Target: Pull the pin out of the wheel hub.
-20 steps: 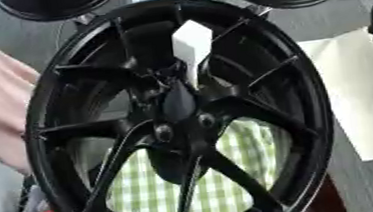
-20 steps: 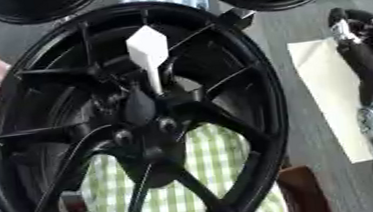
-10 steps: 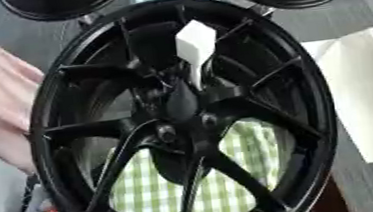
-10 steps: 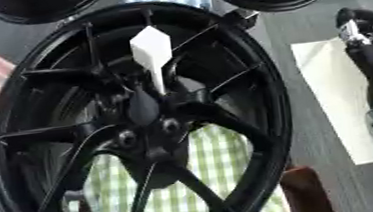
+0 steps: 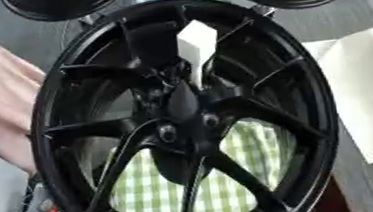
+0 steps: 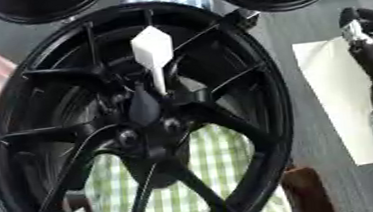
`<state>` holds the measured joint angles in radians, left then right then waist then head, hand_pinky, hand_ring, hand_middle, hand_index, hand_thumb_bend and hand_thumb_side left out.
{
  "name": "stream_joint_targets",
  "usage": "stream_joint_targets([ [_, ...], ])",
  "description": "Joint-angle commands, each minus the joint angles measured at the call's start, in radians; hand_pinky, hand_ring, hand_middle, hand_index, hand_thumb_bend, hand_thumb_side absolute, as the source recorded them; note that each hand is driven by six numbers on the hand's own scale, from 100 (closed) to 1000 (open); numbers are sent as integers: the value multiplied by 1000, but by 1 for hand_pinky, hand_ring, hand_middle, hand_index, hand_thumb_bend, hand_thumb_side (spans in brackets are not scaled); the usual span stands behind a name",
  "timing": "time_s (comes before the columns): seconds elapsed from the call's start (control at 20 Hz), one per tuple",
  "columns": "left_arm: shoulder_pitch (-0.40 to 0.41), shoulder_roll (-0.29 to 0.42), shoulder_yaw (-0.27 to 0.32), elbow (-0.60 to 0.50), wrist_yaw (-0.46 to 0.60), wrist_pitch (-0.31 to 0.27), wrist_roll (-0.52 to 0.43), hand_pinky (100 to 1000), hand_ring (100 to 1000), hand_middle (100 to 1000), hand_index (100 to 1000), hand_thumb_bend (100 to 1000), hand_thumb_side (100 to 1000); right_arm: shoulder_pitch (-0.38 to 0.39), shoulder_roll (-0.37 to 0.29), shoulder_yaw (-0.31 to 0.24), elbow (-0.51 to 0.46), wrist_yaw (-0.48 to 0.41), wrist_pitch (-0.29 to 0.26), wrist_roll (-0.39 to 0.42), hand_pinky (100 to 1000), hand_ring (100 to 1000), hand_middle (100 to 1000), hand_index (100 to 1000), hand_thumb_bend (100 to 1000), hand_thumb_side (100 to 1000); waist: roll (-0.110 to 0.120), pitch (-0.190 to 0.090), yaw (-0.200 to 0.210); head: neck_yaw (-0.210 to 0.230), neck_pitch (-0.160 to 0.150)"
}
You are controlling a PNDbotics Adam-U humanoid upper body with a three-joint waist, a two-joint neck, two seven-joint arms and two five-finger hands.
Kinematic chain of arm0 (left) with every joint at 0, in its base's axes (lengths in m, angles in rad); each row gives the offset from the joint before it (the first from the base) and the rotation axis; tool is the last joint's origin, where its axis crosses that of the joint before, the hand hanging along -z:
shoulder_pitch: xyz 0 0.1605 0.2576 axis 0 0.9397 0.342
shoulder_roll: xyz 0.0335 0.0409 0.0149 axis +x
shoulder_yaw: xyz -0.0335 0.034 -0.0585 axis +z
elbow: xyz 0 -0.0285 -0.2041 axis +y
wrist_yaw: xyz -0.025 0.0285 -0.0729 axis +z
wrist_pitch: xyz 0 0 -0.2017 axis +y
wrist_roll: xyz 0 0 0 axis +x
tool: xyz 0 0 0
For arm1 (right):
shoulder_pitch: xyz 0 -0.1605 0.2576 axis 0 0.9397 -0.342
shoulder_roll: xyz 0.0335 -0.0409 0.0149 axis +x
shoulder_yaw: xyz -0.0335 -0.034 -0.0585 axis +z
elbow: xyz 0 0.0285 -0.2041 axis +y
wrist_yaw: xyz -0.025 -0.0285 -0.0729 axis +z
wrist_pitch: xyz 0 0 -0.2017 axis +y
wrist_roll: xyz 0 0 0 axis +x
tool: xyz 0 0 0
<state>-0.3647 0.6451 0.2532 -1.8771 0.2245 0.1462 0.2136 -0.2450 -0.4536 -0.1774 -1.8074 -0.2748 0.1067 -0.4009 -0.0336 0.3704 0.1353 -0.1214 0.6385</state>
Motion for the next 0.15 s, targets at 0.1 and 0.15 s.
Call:
stream_joint_targets([
  [0.1, 10, -98, -25, -81, 45, 13, 82, 750, 617, 579, 685, 163, 667, -16, -20, 0, -27, -2, -2, 8, 855, 733, 604, 761, 320, 414, 2, -28, -4, 6, -13],
  [0.15, 14, -123, -36, -94, 43, 19, 103, 750, 617, 579, 685, 167, 669, -18, -20, 1, -28, -1, -3, 9, 855, 733, 604, 761, 320, 411, 2, -28, -5, 7, -13],
])
